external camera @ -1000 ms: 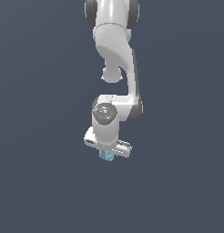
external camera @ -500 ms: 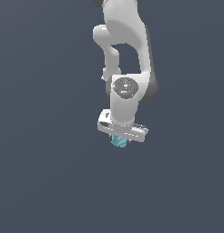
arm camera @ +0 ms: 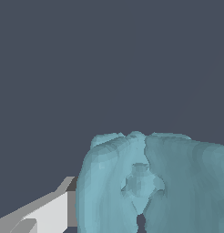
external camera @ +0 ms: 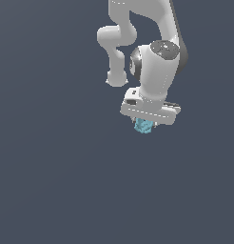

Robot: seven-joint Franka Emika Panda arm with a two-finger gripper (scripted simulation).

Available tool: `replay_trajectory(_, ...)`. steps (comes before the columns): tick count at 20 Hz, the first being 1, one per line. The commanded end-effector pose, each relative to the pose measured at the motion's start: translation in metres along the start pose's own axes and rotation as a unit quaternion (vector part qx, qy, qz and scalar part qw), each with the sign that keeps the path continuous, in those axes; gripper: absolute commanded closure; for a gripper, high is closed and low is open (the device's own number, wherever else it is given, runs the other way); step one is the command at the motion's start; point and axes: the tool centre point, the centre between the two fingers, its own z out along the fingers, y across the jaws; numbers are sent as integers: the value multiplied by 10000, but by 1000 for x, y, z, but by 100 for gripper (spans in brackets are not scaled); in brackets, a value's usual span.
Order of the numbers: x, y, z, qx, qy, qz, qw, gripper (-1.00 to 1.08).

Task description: Pick up the object and move it to a goal position.

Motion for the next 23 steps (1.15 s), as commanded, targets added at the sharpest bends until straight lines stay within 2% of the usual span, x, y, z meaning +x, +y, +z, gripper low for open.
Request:
replay_trajectory(1, -20, -14, -21, -5, 3, 2, 10000, 108)
replay_trajectory(7, -62, -47, -67, -8, 5, 2, 10000, 108)
replay_trajectory(13, -94, -74, -103, -8, 5, 2, 10000, 108)
replay_trajectory(18, -105, -85, -117, -3, 2, 4, 10000, 108)
replay_trajectory(23, -105, -86, -118, 0, 0, 4, 10000, 108)
